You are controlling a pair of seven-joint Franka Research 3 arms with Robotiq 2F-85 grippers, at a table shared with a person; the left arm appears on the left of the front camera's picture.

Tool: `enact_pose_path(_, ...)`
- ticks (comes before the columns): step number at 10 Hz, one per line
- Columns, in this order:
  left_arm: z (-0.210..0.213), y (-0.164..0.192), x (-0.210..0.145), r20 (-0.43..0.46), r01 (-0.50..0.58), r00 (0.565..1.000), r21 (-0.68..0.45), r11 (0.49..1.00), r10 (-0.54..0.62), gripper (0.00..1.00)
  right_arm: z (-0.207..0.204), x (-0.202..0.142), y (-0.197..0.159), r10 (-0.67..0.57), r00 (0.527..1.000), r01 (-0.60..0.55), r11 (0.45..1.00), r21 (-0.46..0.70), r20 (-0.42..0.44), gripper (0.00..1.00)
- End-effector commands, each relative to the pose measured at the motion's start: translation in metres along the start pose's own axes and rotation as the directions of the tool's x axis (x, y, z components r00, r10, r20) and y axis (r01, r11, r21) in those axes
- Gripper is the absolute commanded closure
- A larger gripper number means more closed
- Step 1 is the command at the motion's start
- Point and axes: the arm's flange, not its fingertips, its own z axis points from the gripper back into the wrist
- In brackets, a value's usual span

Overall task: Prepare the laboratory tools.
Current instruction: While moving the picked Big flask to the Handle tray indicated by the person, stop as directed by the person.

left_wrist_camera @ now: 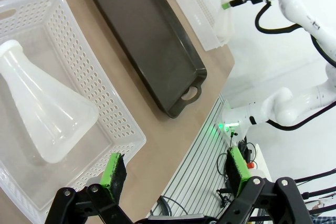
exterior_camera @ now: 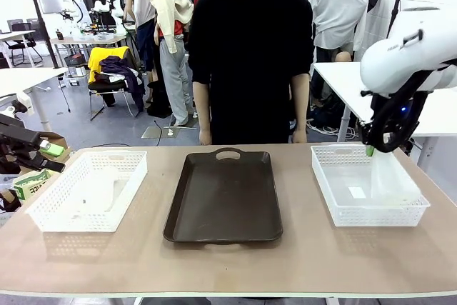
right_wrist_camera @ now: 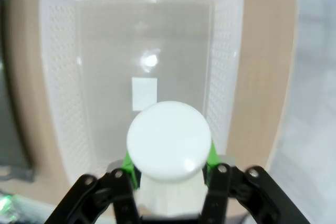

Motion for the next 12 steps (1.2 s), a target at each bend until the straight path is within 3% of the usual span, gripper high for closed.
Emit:
enact_pose_path(1,0.002,-0.001,0.0,0.001,0.004,1.0,-0.003,1.0,-0.004,0.0,0.016,-0.01,-0.006,0.012,0.999,-0.014,0.998,0.061,0.033,1.0)
enact_pose_path(6,0.002,-0.001,0.0,0.001,0.004,1.0,-0.003,1.0,-0.004,0.0,0.061,-0.026,0.005,0.068,0.988,-0.079,0.994,0.074,0.138,1.0)
enact_pose_path(12,0.002,-0.001,0.0,0.001,0.004,1.0,-0.003,1.0,-0.004,0.0,0.105,-0.061,0.012,0.123,0.973,-0.14,0.987,0.076,0.196,1.0)
